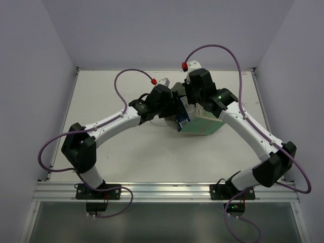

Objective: Take the snacks out of the paper bag

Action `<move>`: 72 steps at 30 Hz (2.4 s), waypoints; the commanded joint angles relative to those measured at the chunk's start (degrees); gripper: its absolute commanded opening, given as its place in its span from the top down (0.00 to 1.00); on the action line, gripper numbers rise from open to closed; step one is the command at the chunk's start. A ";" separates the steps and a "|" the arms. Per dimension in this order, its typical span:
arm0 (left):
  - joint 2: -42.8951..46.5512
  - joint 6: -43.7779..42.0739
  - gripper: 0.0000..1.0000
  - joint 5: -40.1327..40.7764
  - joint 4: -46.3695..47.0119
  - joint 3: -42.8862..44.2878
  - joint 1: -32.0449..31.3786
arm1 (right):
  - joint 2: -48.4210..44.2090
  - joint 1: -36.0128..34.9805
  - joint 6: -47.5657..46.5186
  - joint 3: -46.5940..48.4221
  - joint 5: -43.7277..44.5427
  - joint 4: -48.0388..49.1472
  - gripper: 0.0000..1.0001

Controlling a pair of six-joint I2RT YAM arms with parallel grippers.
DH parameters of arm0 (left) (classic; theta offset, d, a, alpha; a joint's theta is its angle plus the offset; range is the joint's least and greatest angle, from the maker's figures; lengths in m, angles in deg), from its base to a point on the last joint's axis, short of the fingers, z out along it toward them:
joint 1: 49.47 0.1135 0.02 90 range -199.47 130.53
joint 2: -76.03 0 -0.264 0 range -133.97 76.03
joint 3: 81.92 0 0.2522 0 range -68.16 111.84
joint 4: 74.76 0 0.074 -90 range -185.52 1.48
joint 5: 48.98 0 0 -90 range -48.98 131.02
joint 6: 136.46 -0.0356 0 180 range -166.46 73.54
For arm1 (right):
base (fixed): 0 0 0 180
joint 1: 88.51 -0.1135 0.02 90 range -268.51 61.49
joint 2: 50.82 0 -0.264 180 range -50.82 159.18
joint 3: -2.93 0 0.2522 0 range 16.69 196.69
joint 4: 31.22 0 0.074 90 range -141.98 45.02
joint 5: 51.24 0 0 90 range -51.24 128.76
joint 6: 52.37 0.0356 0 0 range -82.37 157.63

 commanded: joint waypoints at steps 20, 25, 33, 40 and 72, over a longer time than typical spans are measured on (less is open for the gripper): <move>14.94 -11.32 1.00 4.58 -10.55 9.33 9.34 | -3.25 3.86 -0.24 -1.68 -3.27 1.26 1.00; 20.39 -18.53 1.00 4.31 -15.41 7.40 20.68 | -4.84 6.32 -1.82 -2.39 -7.23 1.35 1.00; 16.73 -25.57 1.00 -5.09 -4.00 -6.38 34.47 | -6.42 7.64 -4.99 -3.53 -8.55 2.14 1.00; 3.27 -26.19 0.93 -11.24 9.89 -8.34 39.15 | -6.68 7.64 -5.17 -4.06 -10.22 2.14 1.00; 6.96 -1.58 0.26 0.26 -0.29 5.81 -1.81 | -7.56 6.94 0.54 -6.51 -6.70 4.87 1.00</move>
